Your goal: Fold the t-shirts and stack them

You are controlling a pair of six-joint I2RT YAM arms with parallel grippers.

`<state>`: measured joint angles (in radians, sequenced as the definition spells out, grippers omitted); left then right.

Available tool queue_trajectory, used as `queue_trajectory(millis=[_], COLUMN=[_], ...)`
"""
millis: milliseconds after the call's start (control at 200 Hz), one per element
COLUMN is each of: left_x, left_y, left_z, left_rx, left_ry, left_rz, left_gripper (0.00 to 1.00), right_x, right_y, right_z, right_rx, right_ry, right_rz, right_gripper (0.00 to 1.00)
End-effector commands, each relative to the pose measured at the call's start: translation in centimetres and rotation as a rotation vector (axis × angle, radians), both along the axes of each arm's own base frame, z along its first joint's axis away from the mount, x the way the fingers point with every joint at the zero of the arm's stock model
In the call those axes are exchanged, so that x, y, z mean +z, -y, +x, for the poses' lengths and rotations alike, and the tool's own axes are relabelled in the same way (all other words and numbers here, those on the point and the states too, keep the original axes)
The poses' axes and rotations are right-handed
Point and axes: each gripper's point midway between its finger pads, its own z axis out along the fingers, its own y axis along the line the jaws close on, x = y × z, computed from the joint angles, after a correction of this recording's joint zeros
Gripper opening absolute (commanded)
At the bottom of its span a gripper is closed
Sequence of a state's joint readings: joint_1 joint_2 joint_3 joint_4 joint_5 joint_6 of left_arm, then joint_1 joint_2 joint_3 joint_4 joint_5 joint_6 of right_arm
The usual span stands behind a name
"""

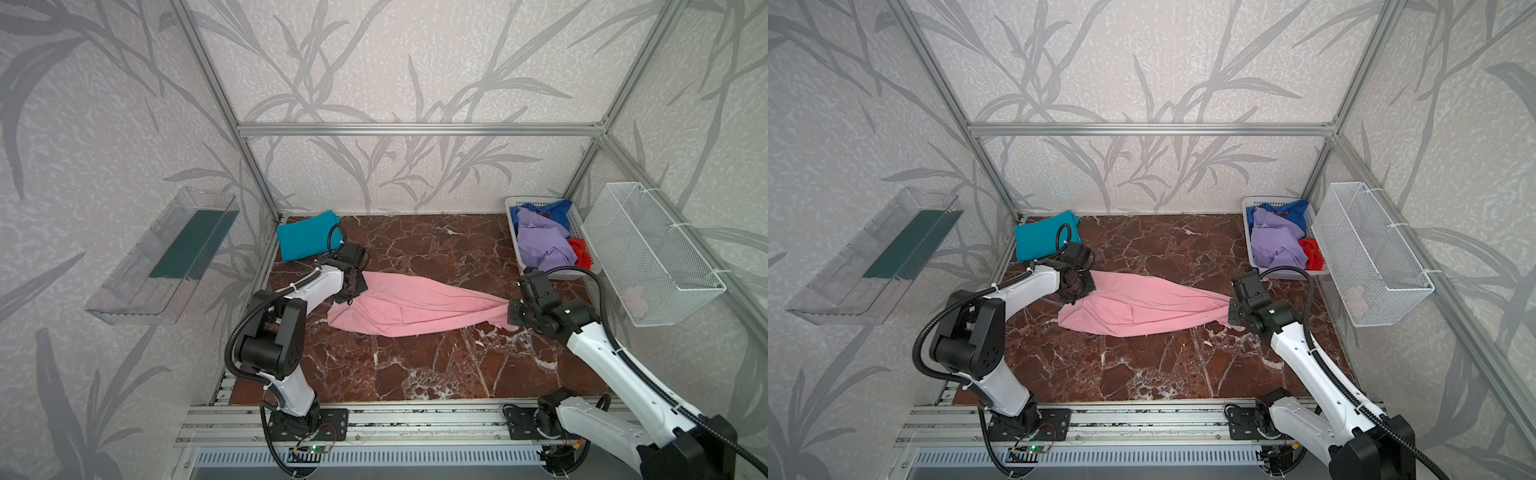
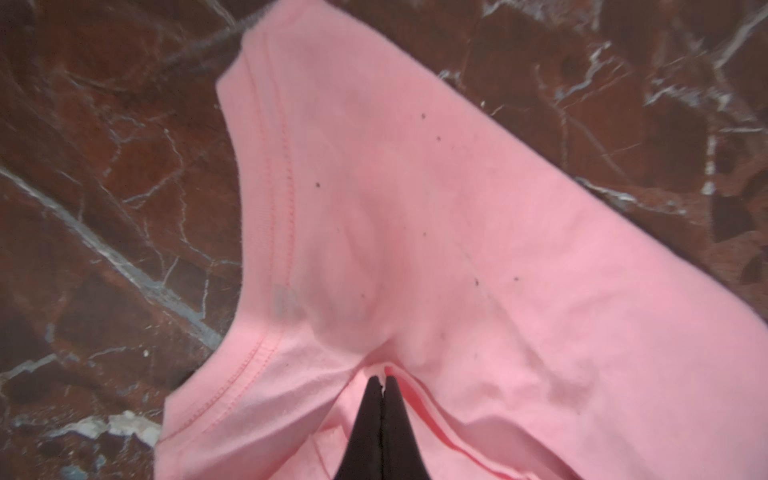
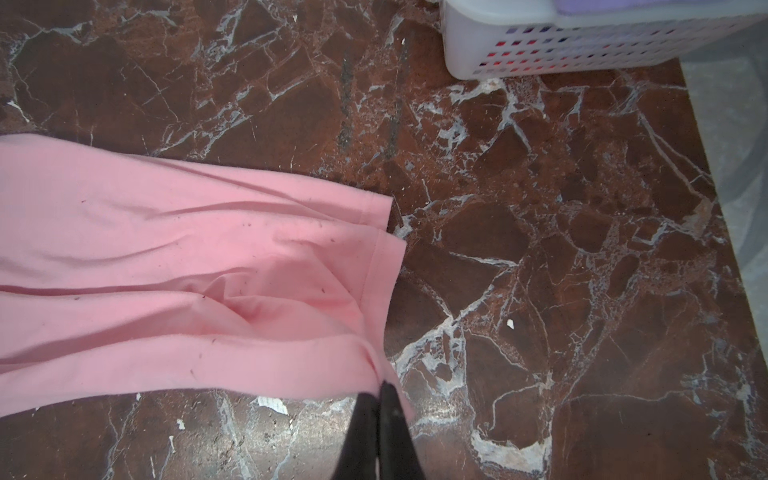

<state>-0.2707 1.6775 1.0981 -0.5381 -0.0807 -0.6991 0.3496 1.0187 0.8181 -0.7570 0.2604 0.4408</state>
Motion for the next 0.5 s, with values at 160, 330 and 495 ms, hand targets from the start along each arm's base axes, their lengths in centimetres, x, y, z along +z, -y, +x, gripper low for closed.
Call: queue_trajectory(millis=[160,330,495], left_x=[8.8,12.2,7.0], left_y=[-0.5,-1.0,0.0], left_z=[-0.6,-1.3,-1.5], left_rx=[-0.009,-0.021,-0.029], left_ry=[0.198,0.300,0.218], left_rz=[-0.034,-0.031,-0.081], left_gripper=[0.00,0.00,0.38], right_x=[2.7,4.8,4.3], right_y=[-0.1,-0.2,-0.5], right_z=[0.5,0.9,0.6], right_rx=[-0.002,0.016,0.024], right_ry=[0.056,0.107,0.096], right_rz=[0.018,0.027,0.044], right_gripper=[0.00,0.00,0.00])
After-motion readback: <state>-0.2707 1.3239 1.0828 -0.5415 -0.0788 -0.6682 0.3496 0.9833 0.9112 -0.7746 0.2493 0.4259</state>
